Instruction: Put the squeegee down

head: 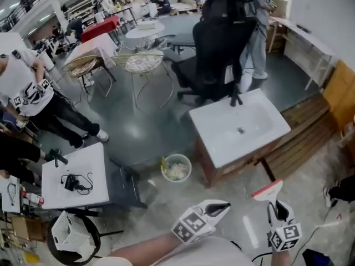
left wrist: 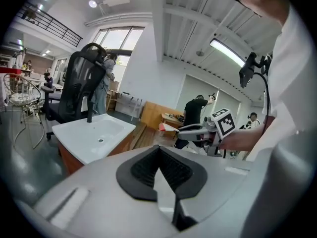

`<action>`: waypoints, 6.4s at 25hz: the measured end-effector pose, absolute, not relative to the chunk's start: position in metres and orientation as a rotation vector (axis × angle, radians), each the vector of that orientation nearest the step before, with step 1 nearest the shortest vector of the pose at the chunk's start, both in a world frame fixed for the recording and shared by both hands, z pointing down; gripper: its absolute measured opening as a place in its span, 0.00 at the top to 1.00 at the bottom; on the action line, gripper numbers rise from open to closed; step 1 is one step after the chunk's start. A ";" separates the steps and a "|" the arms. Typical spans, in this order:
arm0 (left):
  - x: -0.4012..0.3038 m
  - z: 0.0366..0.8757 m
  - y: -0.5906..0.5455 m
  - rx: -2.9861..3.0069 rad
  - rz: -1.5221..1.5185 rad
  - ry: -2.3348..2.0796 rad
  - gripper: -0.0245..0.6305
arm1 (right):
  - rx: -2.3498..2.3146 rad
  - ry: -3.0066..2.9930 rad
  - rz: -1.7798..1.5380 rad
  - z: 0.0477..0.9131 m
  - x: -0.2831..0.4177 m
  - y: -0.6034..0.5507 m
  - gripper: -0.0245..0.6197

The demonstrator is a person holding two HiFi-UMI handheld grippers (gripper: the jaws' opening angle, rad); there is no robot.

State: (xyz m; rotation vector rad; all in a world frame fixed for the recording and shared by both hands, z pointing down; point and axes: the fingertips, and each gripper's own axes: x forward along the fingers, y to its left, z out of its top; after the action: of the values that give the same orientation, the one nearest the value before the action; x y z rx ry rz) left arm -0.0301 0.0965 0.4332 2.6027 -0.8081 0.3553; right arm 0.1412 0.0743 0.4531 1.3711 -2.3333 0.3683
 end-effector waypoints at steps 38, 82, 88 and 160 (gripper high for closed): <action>-0.018 0.438 -0.293 2.244 0.266 -1.377 0.95 | 1.030 -2.425 0.388 0.550 0.178 -0.484 0.81; -0.064 0.453 -0.334 2.016 0.346 -1.574 0.95 | 1.099 -2.205 0.311 0.678 0.179 -0.676 0.81; -0.066 0.452 -0.332 2.011 0.348 -1.583 0.95 | 1.092 -2.190 0.307 0.681 0.179 -0.676 0.79; -0.131 0.447 -0.009 2.310 0.219 -1.329 0.95 | 0.901 -2.483 -0.008 0.456 0.011 -0.166 0.96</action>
State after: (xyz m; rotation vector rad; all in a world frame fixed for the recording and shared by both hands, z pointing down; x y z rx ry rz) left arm -0.1314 -0.0087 0.4466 2.3103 -1.3291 0.2192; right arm 0.0108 -0.1663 0.4565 0.9009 -2.4827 -0.0075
